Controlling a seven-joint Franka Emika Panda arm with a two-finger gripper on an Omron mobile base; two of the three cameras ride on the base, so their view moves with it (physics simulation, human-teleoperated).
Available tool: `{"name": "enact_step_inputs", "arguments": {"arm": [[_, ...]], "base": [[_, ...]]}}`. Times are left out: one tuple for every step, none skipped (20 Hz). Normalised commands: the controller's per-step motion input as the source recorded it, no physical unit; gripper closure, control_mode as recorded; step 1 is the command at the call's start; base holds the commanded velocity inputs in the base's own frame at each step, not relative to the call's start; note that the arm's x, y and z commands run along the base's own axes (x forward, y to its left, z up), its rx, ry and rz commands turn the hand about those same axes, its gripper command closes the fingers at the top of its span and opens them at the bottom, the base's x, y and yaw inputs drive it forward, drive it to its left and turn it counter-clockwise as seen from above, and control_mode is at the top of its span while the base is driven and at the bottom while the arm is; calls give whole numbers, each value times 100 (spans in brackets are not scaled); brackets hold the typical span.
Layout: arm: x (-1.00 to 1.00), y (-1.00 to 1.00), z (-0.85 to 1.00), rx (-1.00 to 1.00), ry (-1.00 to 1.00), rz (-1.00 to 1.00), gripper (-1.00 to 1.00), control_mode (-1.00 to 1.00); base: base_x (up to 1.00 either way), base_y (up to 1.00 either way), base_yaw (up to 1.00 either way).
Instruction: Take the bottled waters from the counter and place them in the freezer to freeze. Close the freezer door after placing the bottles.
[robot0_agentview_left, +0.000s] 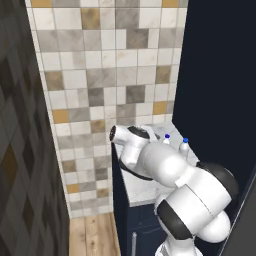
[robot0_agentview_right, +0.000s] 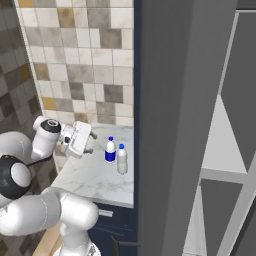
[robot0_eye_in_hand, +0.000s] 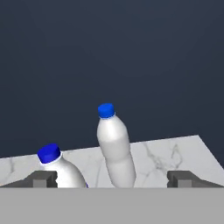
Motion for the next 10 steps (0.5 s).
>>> {"name": "enact_step_inputs", "arguments": {"arm": [[40, -3, -37, 0, 5, 0, -100, -100], [34, -5, -36, 0, 4, 0, -100, -100], [31, -2, -37, 0, 5, 0, -100, -100], [21, -1, -26, 0, 1, 0, -100, -100], [14, 0, -16, 1, 0, 0, -100, -100], [12, -2, -14, 2, 0, 0, -100, -100], [12, -4, -11, 1, 0, 0, -100, -100], [19, 0, -10, 0, 0, 0, -100, -100], [17, 0, -10, 0, 0, 0, -100, -100], [15, 0, -2, 1, 0, 0, -100, -100]], "base": [[0, 0, 0], [0, 0, 0], [0, 0, 0], [0, 0, 0], [0, 0, 0], [0, 0, 0], [0, 0, 0], [0, 0, 0], [0, 0, 0], [0, 0, 0]]}}
